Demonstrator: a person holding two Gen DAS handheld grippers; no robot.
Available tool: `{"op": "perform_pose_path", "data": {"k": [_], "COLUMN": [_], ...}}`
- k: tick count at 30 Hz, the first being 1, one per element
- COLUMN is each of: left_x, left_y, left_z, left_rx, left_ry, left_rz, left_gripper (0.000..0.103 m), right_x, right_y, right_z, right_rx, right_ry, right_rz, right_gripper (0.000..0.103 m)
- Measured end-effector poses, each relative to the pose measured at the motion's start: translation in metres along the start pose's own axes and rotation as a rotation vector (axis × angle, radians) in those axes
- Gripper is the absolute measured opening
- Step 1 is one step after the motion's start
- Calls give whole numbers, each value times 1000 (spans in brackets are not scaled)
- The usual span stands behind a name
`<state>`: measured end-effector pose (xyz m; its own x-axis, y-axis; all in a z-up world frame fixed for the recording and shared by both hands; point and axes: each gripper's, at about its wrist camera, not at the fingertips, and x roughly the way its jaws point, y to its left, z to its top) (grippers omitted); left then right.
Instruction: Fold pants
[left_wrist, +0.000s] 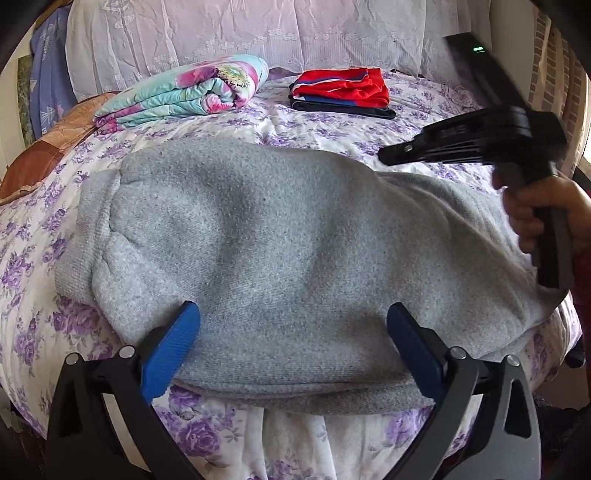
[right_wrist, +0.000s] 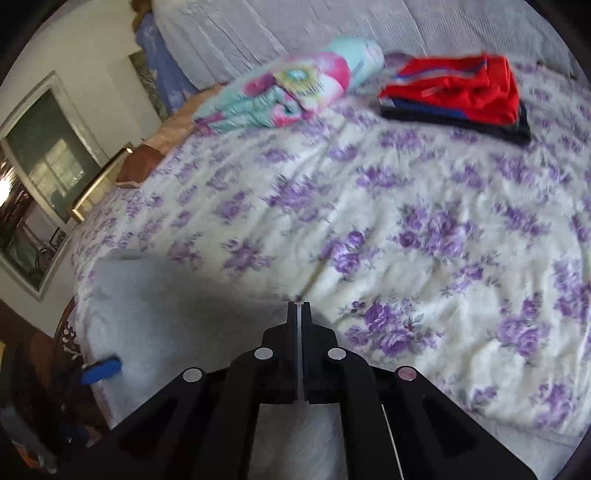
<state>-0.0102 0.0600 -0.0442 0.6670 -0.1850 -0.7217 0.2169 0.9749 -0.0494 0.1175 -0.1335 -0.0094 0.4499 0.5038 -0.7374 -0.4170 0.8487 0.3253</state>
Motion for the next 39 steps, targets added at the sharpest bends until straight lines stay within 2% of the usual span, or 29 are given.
{"op": "perform_pose_path", "data": {"k": [1, 2, 3, 5, 7, 8, 10, 12, 13, 14, 17, 21, 24, 26, 28, 29, 32, 34, 36, 39], "left_x": [0, 0, 1, 2, 2, 3, 2, -2, -3, -6, -24, -44, -41, -33, -19, -13, -13, -13, -9, -7], "left_y": [0, 0, 0, -3, -4, -4, -3, -1, 0, 2, 10, 24, 39, 48, 59, 66, 75, 77, 78, 69], "left_z": [1, 1, 2, 1, 1, 1, 2, 4, 4, 4, 6, 5, 3, 1, -5, -9, -14, -14, -15, -16], "left_rx": [-7, -12, -13, -6, 1, 1, -4, -19, -25, -32, -65, -115, -179, -231, -305, -344, -364, -355, -352, -300], "left_ry": [2, 3, 4, 6, 9, 11, 18, 18, 17, 15, -30, -103, -95, -68, -7, 20, -1, -2, -4, -12], "left_rz": [-2, -1, 2, 11, 22, 23, 21, 7, -2, -15, -22, -3, -2, 13, 20, 5, -29, -22, -16, 36], "left_gripper": [98, 98, 98, 98, 98, 98, 98, 98, 98, 98, 98, 98, 98, 98, 98, 98, 98, 98, 98, 98], "right_x": [-6, -5, 3, 32, 30, 23, 4, -28, -49, -72, -141, -217, -265, -286, -292, -287, -254, -240, -237, -225], "right_y": [3, 5, 6, 0, -8, -14, -17, -19, -21, -26, -50, -93, -128, -146, -169, -177, -205, -217, -221, -226], "right_z": [-4, -7, -13, -24, -19, -14, -12, -21, -31, -45, -93, -158, -212, -237, -241, -244, -258, -265, -256, -242], "right_rx": [-9, -17, -28, -50, 14, 76, 102, 90, 82, 81, 118, 294, 489, 574, 654, 681, 810, 876, 886, 851], "right_ry": [-7, -1, 27, 79, 61, 34, -36, -120, -156, -196, -281, -284, -251, -262, -263, -254, -227, -298, -405, -495], "right_rz": [12, 12, -7, -39, 1, 17, -8, -25, -23, -26, -68, -139, -223, -248, -247, -218, -108, -38, -4, 36], "right_gripper": [9, 27, 36, 39, 38, 37, 40, 55, 68, 73, 76, 80, 81, 84, 87, 88, 90, 100, 100, 99]}}
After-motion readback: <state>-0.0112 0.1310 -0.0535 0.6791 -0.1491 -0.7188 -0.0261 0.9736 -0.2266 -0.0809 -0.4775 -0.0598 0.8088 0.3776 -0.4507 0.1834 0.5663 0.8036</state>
